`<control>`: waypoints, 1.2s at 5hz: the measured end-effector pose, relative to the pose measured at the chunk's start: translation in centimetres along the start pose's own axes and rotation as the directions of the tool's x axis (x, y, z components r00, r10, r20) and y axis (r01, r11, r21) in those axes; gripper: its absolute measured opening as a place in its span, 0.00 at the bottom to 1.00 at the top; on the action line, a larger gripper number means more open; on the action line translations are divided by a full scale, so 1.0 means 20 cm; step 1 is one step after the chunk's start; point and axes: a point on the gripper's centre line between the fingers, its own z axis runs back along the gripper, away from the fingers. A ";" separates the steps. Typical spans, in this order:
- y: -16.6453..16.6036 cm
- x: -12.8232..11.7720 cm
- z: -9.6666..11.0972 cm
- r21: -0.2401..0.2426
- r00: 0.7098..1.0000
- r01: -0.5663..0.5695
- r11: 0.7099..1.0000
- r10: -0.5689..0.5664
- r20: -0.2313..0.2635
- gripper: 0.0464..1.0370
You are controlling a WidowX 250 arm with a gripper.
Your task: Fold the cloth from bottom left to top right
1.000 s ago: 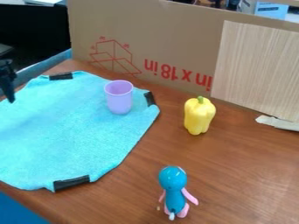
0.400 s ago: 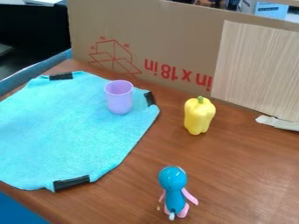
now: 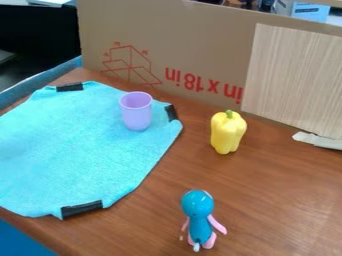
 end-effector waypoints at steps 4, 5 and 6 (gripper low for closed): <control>0.01 -0.01 -0.05 -0.001 0.998 0.050 0.999 -0.050 0.038 0.37; -0.03 -0.02 -0.05 -0.044 0.999 0.035 0.998 -0.035 0.012 0.15; -0.10 -0.04 -0.03 -0.090 1.000 0.003 0.996 -0.004 -0.019 0.04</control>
